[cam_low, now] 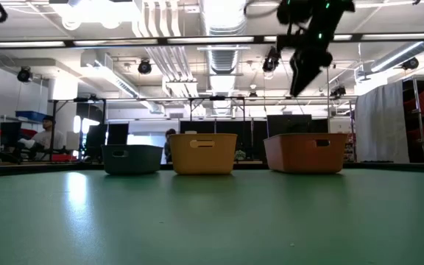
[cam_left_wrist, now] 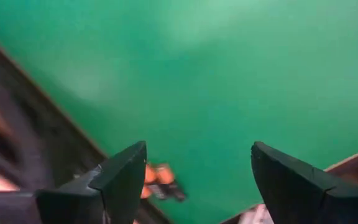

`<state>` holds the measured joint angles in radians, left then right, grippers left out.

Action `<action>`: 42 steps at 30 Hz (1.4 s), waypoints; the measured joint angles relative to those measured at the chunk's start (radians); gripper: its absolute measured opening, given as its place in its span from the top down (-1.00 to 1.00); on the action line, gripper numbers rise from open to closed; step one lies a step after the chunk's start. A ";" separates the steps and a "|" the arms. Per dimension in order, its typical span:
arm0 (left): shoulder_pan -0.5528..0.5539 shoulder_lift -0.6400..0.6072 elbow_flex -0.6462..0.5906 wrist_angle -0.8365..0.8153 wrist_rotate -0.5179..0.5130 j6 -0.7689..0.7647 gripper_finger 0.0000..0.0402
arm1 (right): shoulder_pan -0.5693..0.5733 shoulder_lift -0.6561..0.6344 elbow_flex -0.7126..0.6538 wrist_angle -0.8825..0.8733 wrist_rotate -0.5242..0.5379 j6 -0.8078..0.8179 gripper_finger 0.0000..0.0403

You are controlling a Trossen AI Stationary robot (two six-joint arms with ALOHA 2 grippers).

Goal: Sort batteries
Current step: Put the black battery into the orange bin

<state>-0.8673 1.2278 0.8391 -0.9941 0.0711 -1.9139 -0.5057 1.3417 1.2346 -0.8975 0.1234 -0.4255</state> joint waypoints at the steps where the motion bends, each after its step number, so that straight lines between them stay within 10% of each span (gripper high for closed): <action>1: 0.000 0.000 -0.019 0.037 0.007 -0.025 -0.32 | 0.021 -0.020 0.000 0.011 0.000 0.021 -0.15; 18: -0.008 0.209 -0.130 0.419 0.389 -0.211 -0.10 | 0.148 -0.125 0.000 0.087 0.010 0.106 -0.12; 33: -0.007 0.441 -0.083 0.433 0.499 -0.061 0.11 | 0.148 -0.116 0.000 0.106 0.010 0.091 -0.10; 42: -0.009 0.466 -0.040 0.388 0.454 -0.012 0.69 | 0.148 -0.116 0.008 0.098 0.010 0.084 -0.10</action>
<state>-0.8764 1.6935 0.7988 -0.6058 0.5247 -1.9256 -0.3580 1.2259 1.2429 -0.7998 0.1333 -0.3413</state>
